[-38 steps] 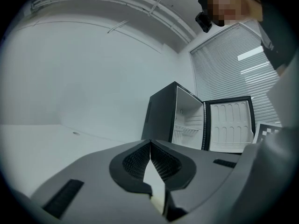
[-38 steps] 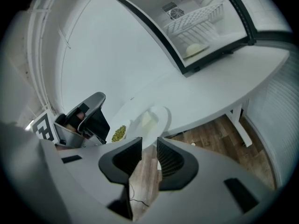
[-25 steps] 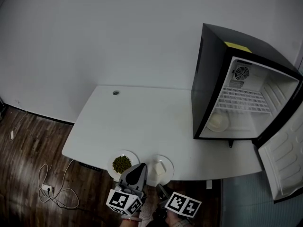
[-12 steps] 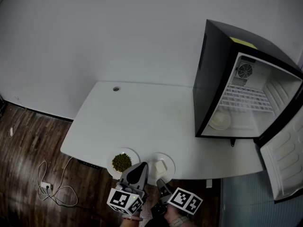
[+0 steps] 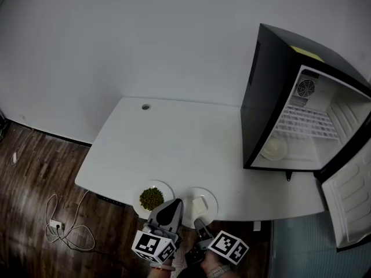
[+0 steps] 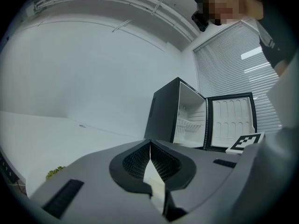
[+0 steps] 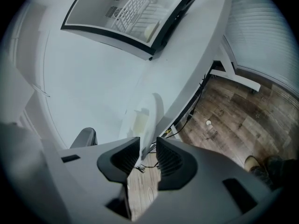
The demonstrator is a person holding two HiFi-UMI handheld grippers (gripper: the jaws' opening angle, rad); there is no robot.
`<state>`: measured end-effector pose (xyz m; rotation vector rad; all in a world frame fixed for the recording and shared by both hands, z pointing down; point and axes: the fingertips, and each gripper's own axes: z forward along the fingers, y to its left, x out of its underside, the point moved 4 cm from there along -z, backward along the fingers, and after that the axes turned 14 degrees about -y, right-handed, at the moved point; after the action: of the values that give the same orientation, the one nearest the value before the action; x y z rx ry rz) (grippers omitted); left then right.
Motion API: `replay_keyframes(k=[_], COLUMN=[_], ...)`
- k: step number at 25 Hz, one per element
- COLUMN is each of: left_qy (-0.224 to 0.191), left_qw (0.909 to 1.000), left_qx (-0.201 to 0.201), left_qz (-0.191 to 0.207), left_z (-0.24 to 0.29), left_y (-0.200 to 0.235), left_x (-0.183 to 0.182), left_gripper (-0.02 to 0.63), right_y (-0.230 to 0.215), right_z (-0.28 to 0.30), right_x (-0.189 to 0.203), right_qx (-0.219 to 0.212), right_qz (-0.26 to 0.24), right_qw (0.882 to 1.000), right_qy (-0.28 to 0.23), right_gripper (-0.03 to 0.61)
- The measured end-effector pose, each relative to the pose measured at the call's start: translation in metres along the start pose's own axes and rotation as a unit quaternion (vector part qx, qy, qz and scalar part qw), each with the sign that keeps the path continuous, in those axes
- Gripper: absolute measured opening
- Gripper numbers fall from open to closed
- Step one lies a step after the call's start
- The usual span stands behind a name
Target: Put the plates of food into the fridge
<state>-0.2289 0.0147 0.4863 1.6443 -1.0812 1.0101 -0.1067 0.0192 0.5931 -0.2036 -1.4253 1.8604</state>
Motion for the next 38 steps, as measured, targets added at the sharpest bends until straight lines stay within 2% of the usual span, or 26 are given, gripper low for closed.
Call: replay_keyframes(k=[4,10,14,28,38], left_qy=[0.003,0.007,0.006,0.007,0.005], left_qw=[1.0000,1.0000,1.0000,0.9997,0.9970], left_qx=[0.000,0.003,0.006,0.025,0.076], left_qz=[-0.002,-0.002,-0.003,-0.005,-0.016], left_z=[0.000,0.002,0.005,0.021,0.066], left_y=[0.001,0.001,0.000,-0.005,-0.026], left_x=[0.001,0.005,0.005,0.005,0.000], left_gripper=[0.009,0.009,0.009,0.009,0.009], right_y=[0.004,0.003,0.006,0.008,0.011], right_z=[0.001,-0.001,-0.001,-0.001,-0.012], right_x=[-0.001,-0.004,-0.012,-0.029,-0.065], right_qx=[-0.005,-0.011,-0.021,-0.013,0.003], right_qz=[0.001,0.031,0.034,0.071,0.094], right_qw=[1.000,0.999,0.999,0.997,0.992], right_qy=[-0.004,-0.010,-0.022,-0.040,-0.083], right_gripper=[0.057,0.038,0.015,0.012,0.012])
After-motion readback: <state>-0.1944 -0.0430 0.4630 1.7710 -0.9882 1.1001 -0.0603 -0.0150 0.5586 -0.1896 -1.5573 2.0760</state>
